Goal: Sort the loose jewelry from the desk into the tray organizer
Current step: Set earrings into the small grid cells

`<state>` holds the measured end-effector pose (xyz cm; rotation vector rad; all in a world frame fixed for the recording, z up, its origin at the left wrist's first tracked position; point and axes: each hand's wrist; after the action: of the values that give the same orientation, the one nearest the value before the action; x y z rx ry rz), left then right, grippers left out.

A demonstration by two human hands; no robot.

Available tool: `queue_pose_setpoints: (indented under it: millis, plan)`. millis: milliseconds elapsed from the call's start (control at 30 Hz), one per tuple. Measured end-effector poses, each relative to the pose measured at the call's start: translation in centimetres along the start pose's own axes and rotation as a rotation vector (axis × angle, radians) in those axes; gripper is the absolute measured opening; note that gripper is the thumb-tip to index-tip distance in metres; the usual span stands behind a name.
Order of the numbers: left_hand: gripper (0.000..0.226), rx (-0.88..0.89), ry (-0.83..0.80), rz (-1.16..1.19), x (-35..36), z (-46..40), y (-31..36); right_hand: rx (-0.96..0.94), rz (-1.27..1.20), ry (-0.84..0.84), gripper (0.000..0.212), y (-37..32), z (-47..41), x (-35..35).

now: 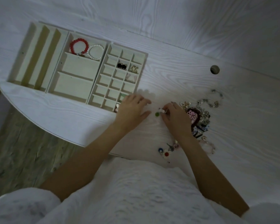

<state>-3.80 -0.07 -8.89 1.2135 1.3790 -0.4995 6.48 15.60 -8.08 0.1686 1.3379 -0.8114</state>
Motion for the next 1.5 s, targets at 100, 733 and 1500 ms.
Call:
queue_pose_setpoints:
  millis: [100,733,1500]
  plan:
    - [0.027,-0.039,-0.103,0.122,1.4,-0.6,2.6,-0.024,-0.015,-0.006,0.015,0.4,-0.1,0.0]
    - [0.010,-0.122,0.040,0.064,-0.1,-0.4,2.6,-0.310,-0.030,0.150,0.009,-0.1,-0.5,0.3]
    - [0.021,-0.029,0.071,-0.028,-4.5,-0.4,-8.9,-0.294,-0.139,0.145,0.013,-9.8,-5.8,1.7]
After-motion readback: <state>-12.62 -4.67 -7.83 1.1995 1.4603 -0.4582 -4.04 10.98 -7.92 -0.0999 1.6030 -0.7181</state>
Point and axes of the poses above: each hand's wrist, its own z-axis away from the middle knuckle, its own x-axis out of the palm, y = z × x, and after that the axes turned 12 degrees about x, right-handed
